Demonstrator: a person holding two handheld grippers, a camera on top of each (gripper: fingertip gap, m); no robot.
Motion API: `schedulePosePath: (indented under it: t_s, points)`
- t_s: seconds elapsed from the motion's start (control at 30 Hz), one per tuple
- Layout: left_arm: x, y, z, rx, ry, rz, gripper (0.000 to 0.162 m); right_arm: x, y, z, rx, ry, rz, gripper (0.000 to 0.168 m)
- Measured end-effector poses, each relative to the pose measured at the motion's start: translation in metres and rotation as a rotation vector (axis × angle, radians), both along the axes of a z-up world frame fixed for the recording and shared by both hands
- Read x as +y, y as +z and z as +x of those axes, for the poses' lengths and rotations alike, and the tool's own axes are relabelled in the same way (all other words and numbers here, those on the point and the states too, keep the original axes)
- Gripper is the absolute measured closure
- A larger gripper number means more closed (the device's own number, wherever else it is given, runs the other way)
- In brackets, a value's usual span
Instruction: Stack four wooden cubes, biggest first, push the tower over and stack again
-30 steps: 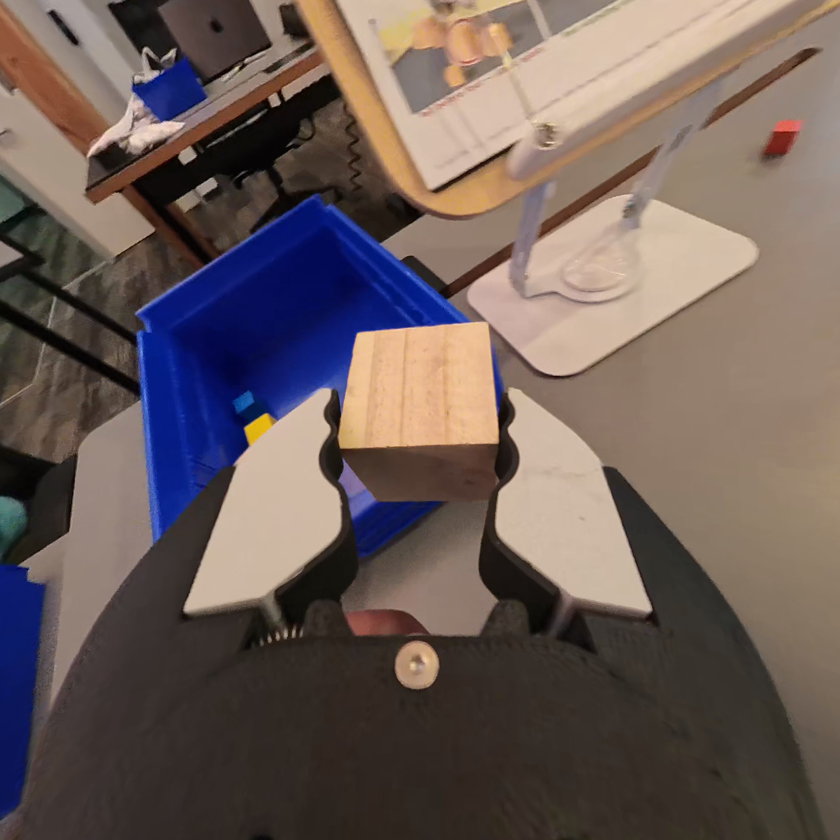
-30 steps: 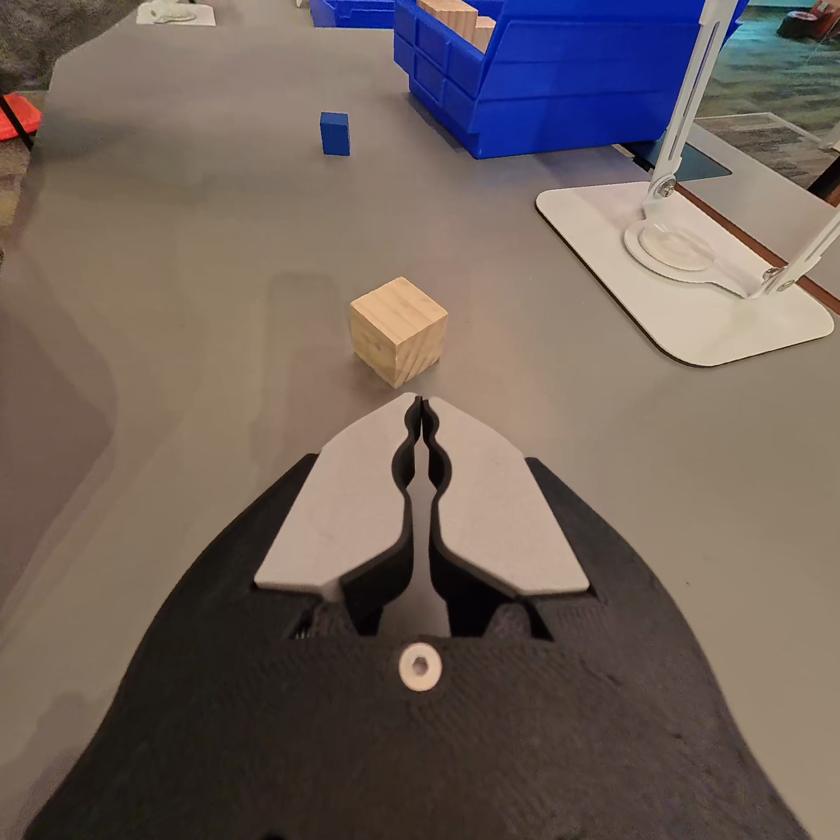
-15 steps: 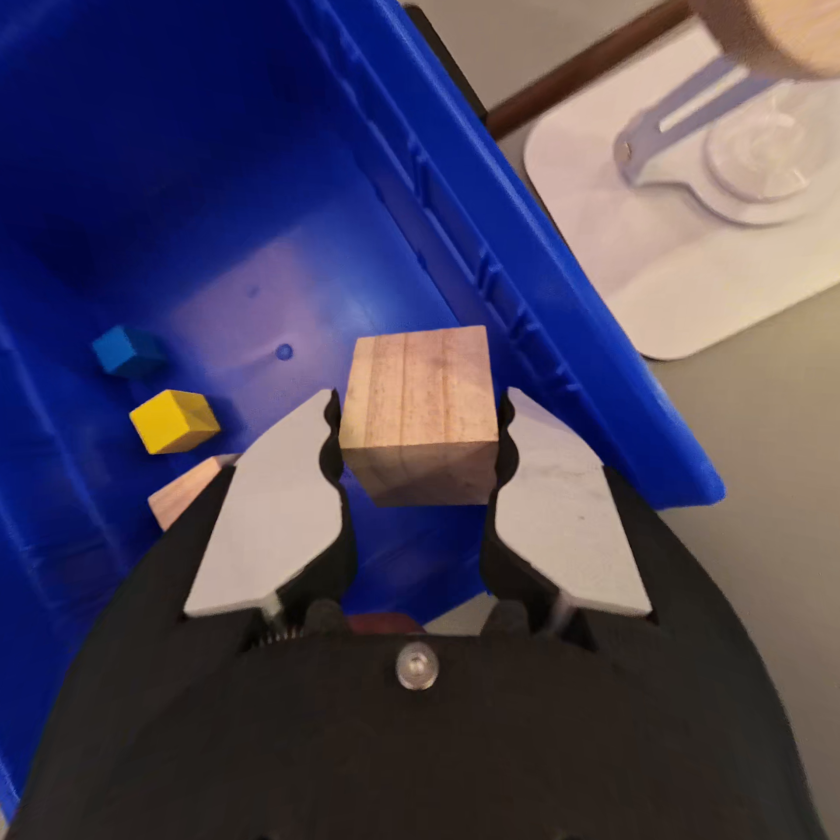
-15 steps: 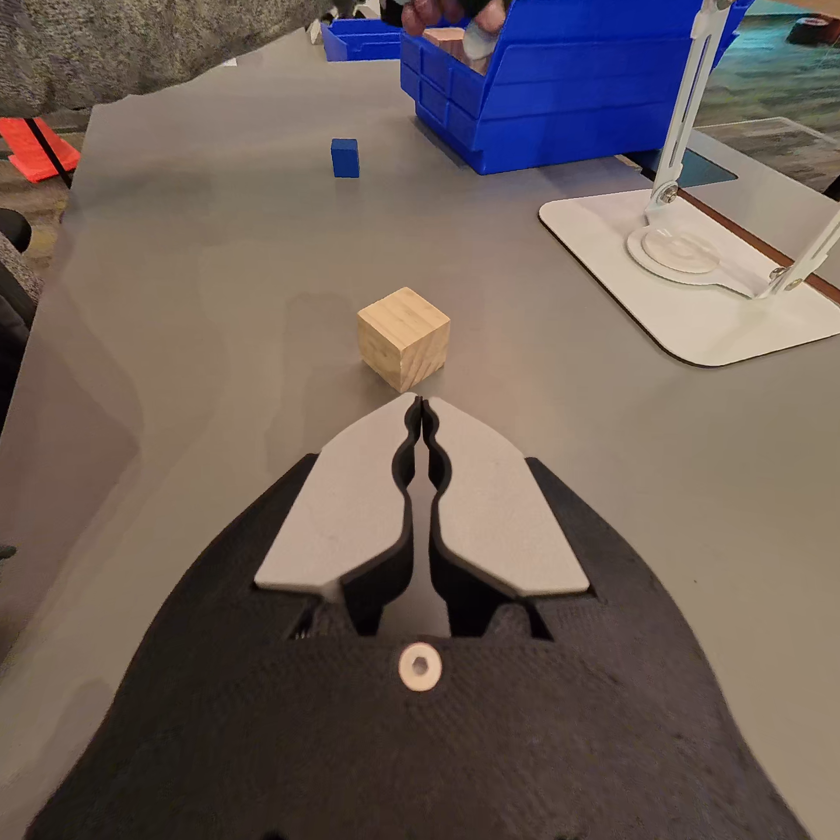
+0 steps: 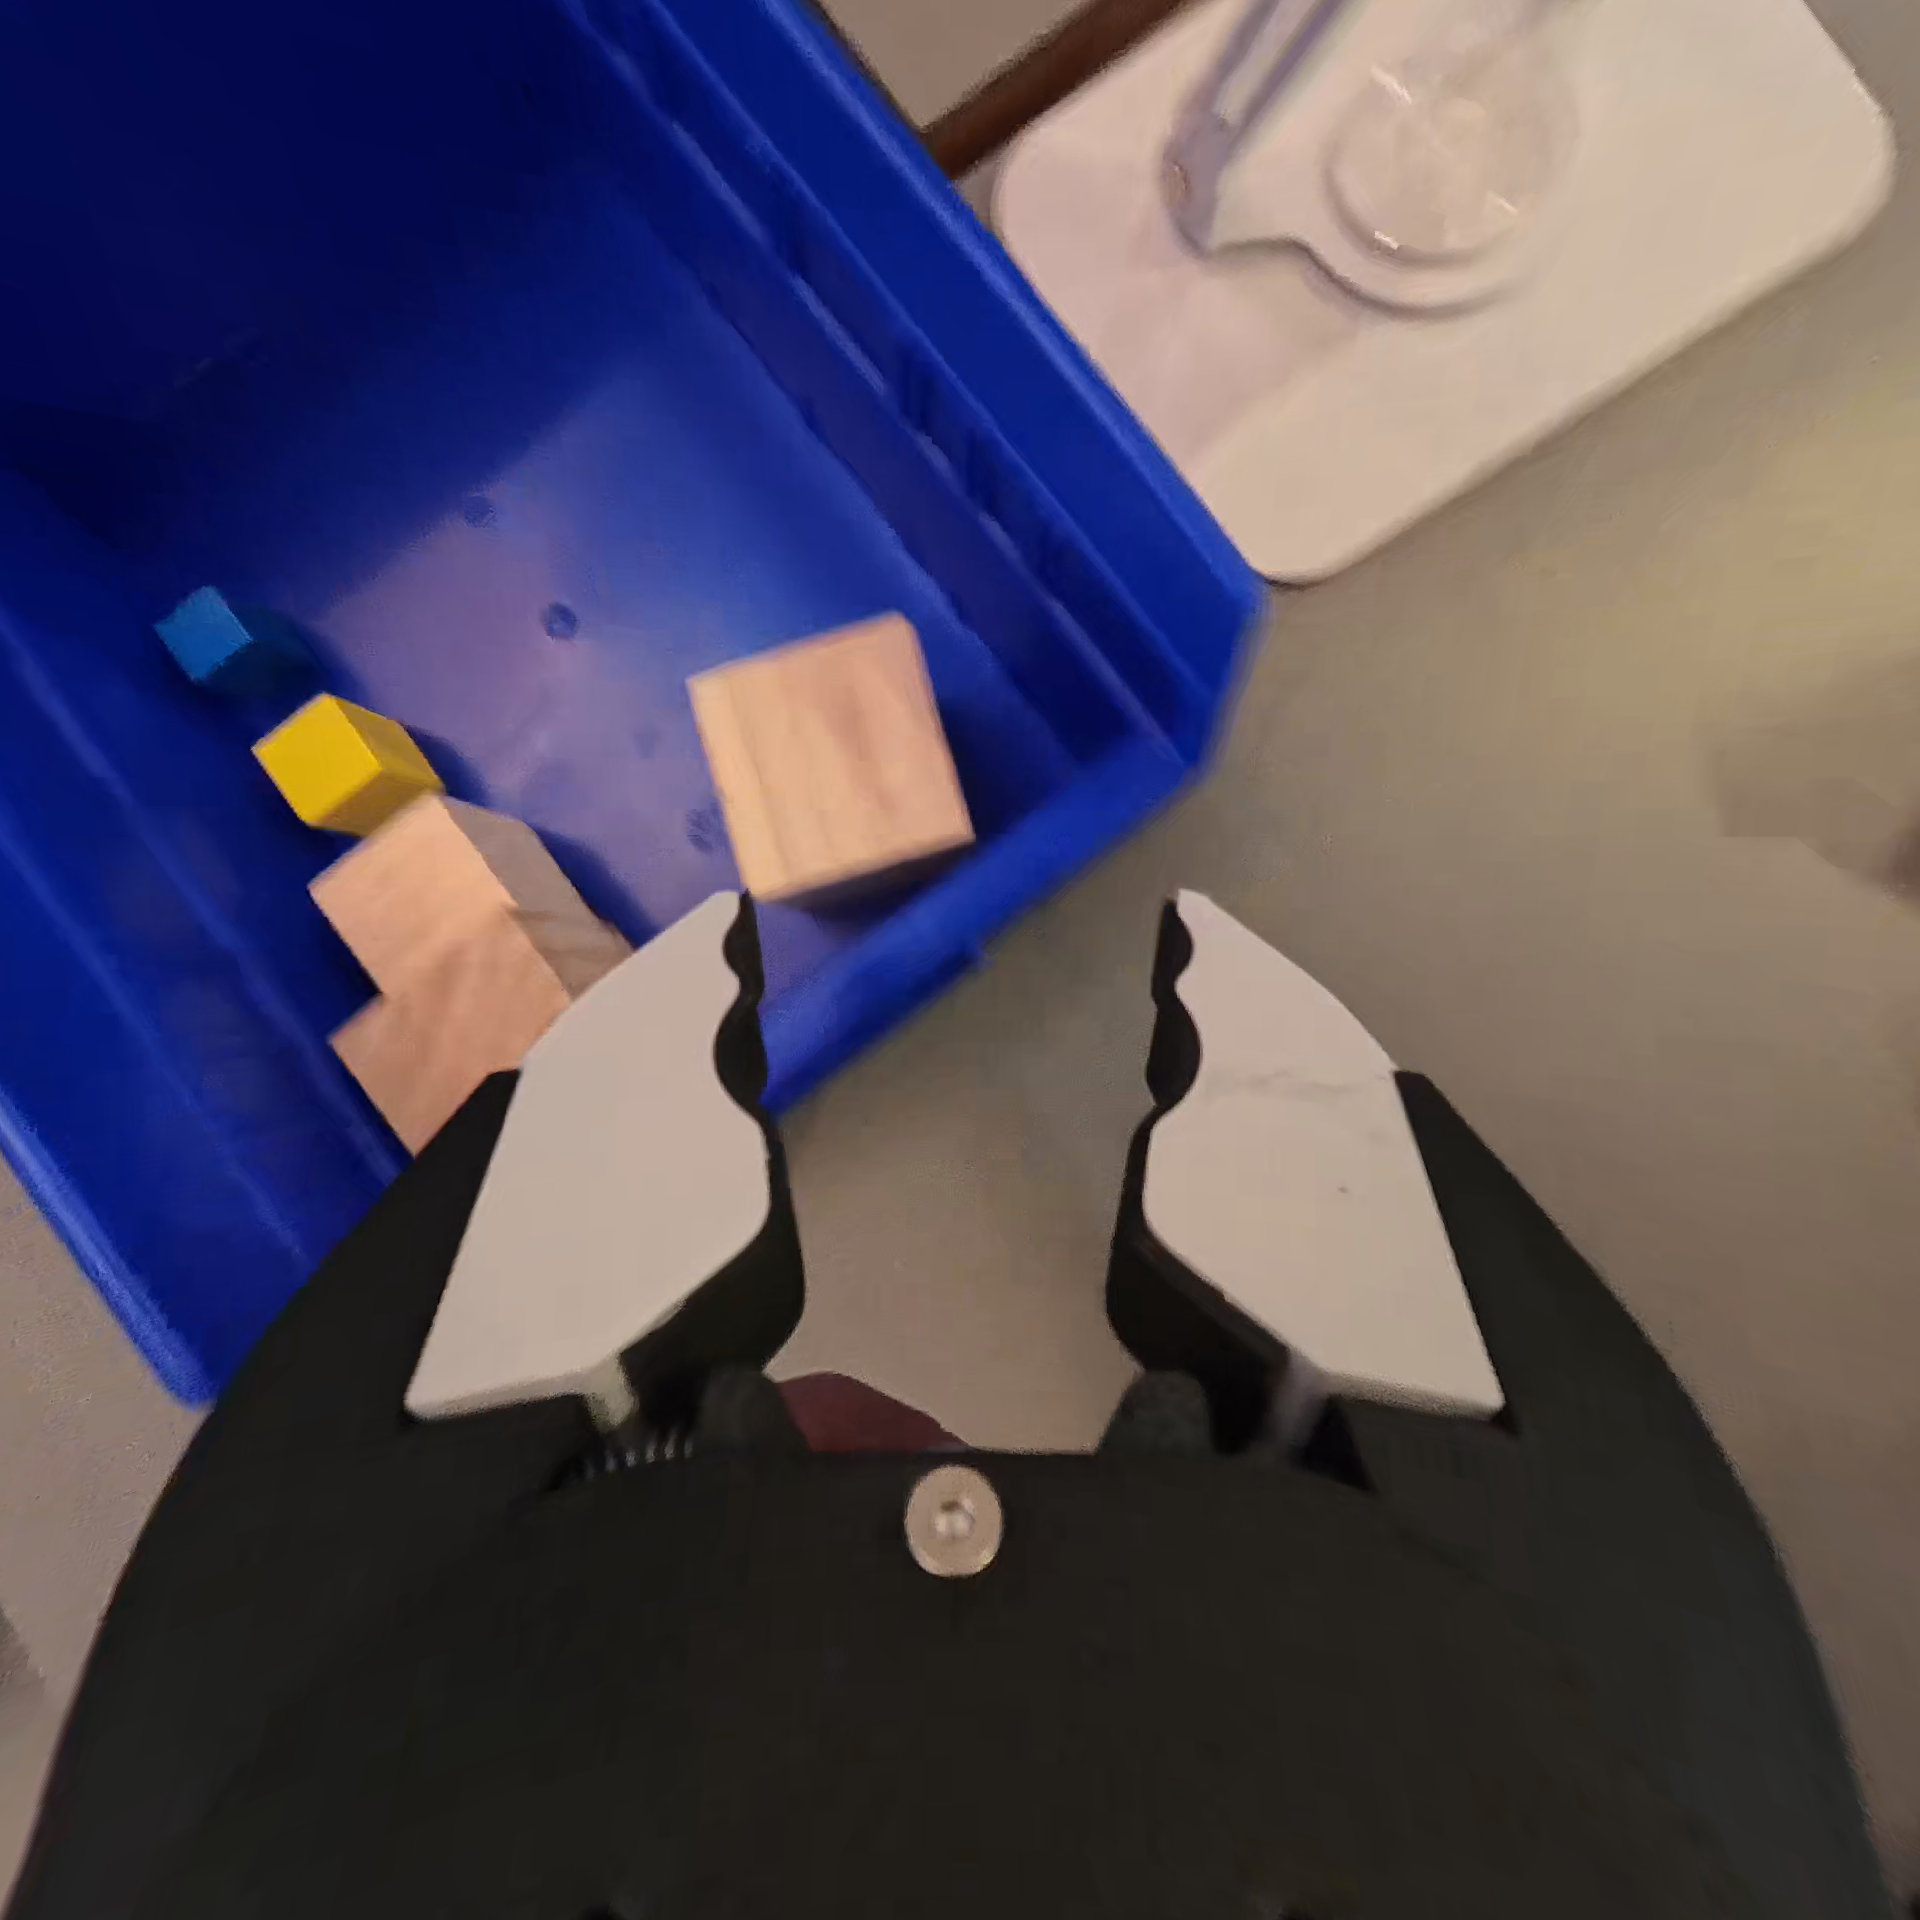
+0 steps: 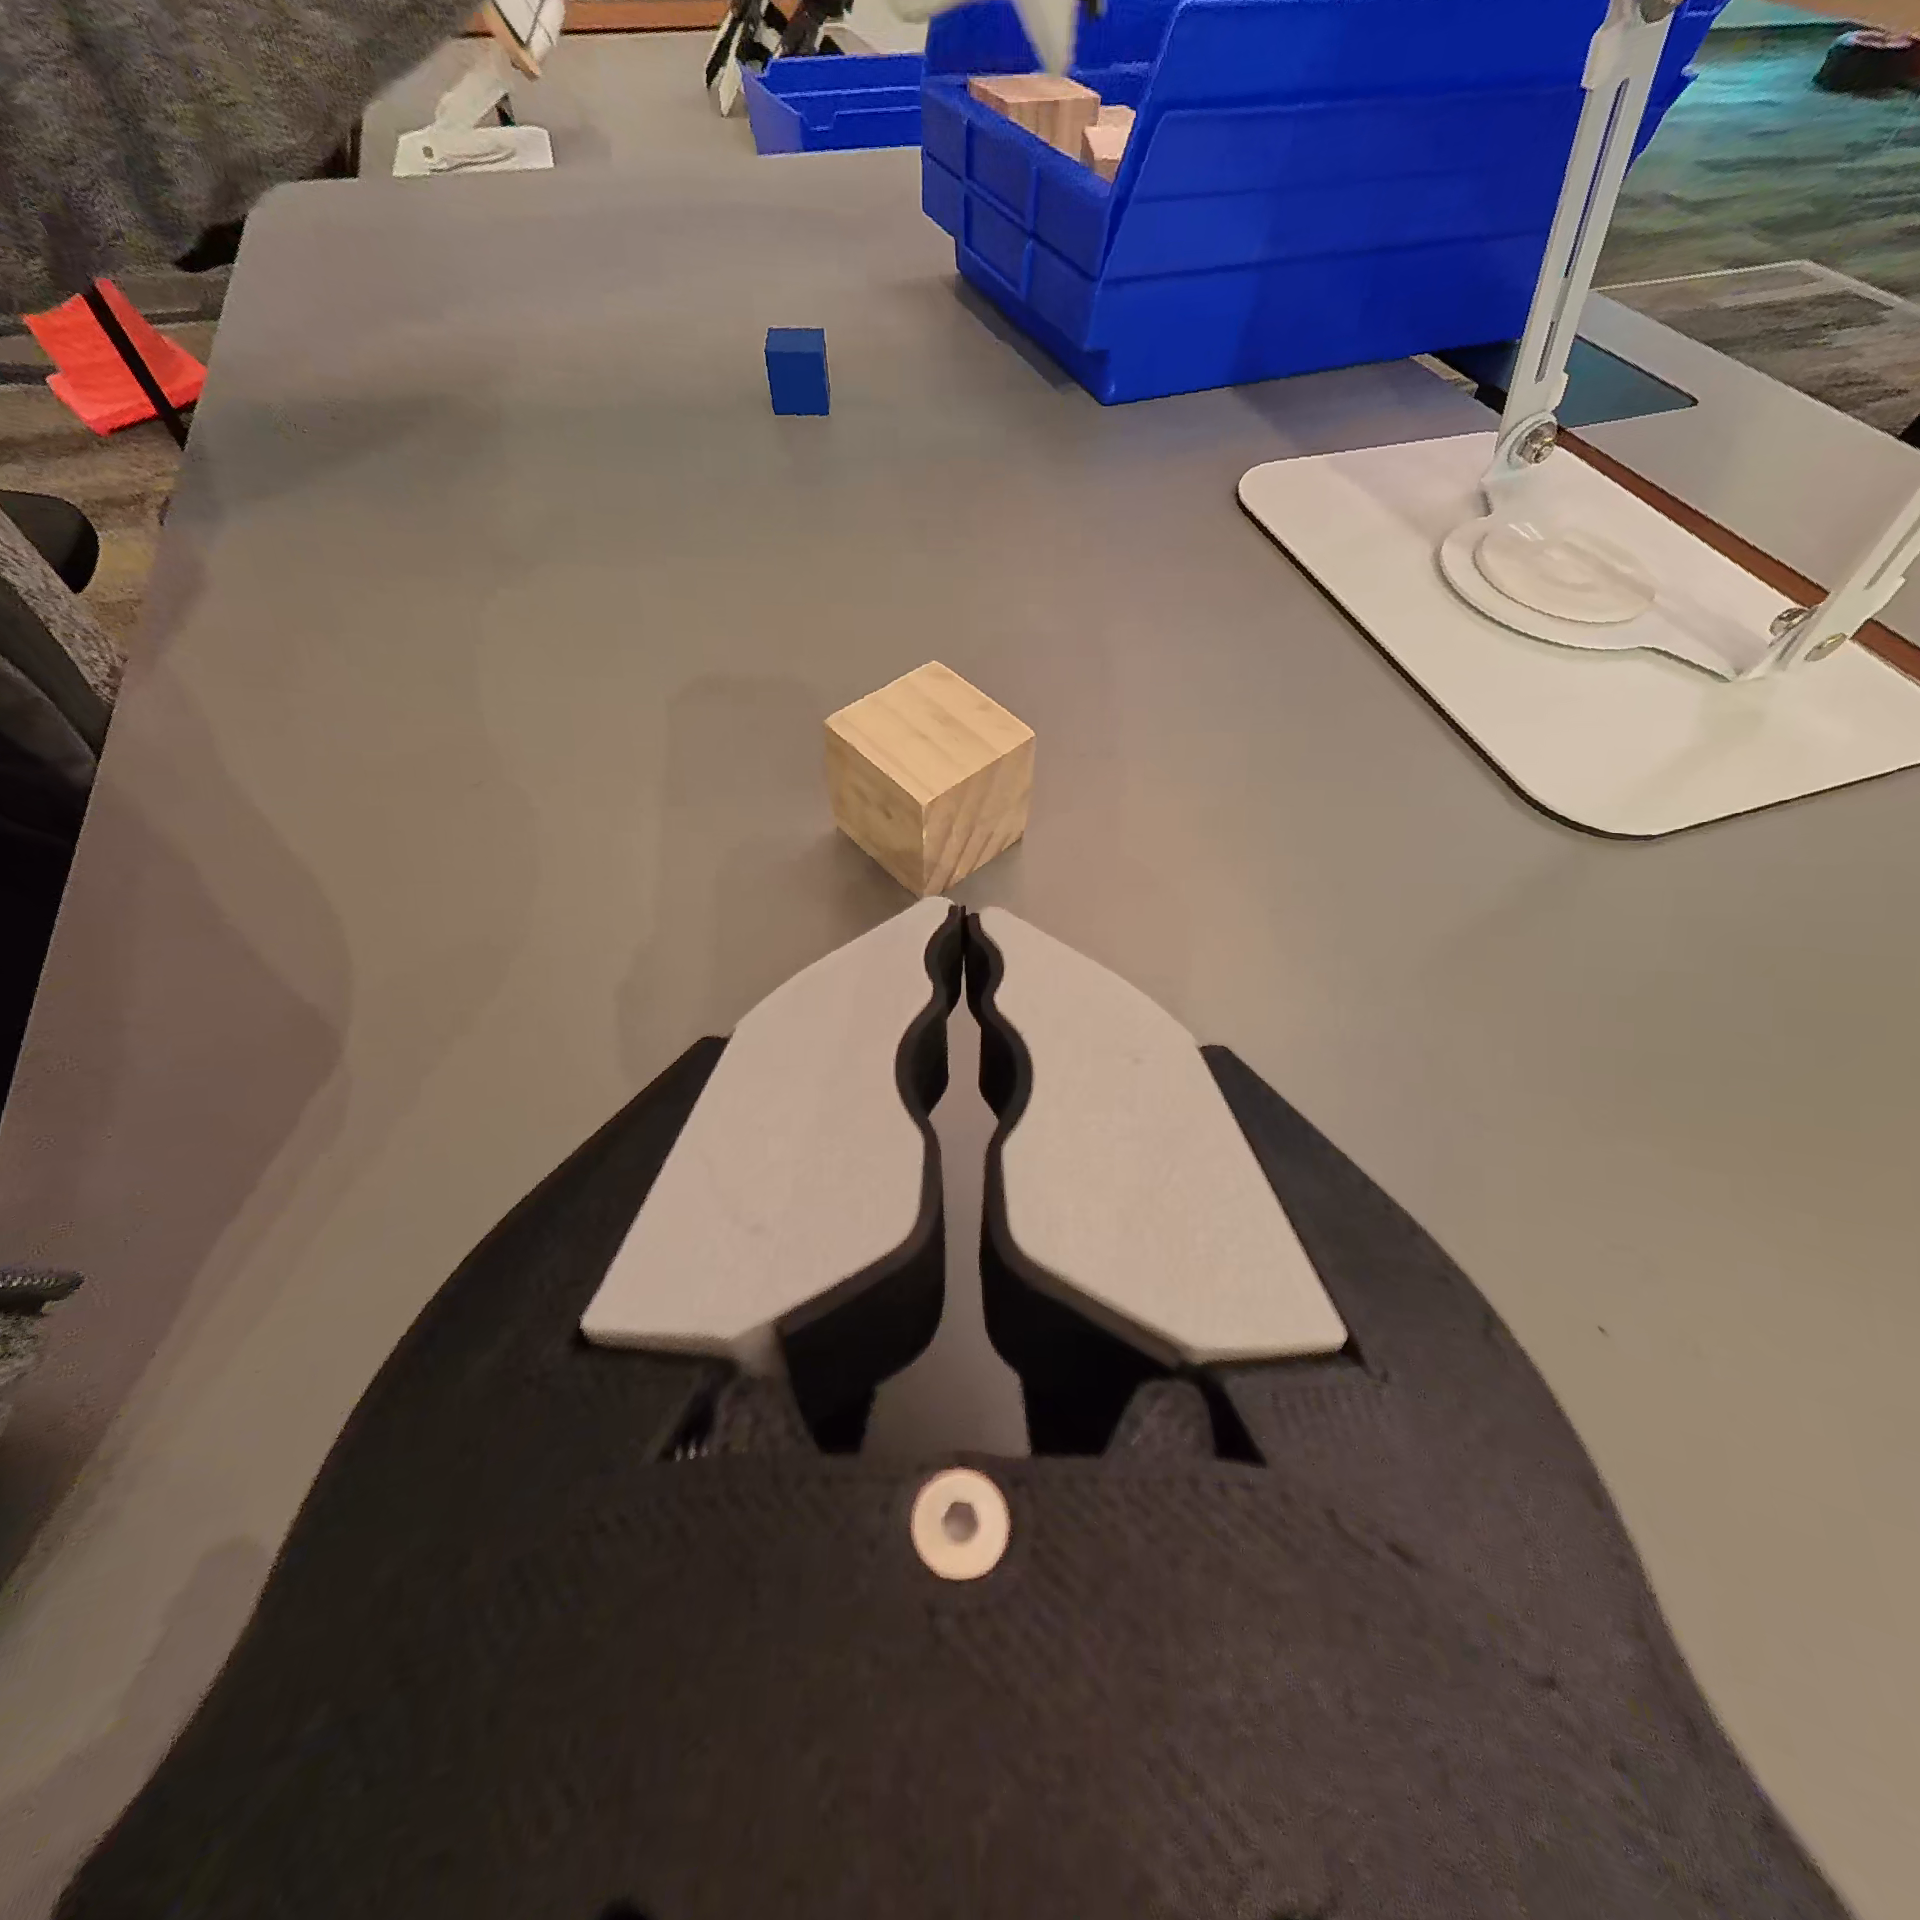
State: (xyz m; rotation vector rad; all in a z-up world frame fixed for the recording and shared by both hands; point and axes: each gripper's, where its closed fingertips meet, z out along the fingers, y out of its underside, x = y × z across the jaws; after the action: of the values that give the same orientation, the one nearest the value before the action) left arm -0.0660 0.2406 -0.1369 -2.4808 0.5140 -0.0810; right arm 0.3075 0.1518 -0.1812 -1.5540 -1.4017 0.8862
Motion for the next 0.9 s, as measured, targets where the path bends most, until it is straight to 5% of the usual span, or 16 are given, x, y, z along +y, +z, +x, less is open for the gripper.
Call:
schedulePosePath:
  t_s: [0.2, 0.3, 0.47, 0.63, 0.83, 0.9]
  points:
    - [-0.094, -0.051, 0.028, 0.074, -0.104, -0.122, 0.084, -0.002, 0.000, -0.001, -0.002, 0.009, -0.002, 0.168]
    - [-0.108, -0.085, 0.034, 0.065, -0.103, -0.185, 0.086, -0.002, 0.000, -0.001, -0.004, 0.008, 0.003, 0.168]
    - [-0.111, -0.106, 0.042, 0.068, -0.136, -0.217, 0.129, 0.000, -0.001, 0.000, -0.003, 0.000, -0.005, 0.168]
    - [-0.101, -0.092, 0.039, 0.090, -0.137, -0.151, 0.131, 0.000, -0.001, 0.000, -0.004, -0.002, -0.002, 0.168]
    - [-0.068, -0.020, 0.034, 0.073, -0.129, 0.040, 0.131, 0.004, 0.023, -0.014, 0.054, 0.003, 0.002, 0.168]
    - [-0.063, -0.011, 0.038, 0.075, -0.145, 0.069, 0.131, 0.005, 0.030, -0.027, 0.014, 0.040, 0.035, 0.142]
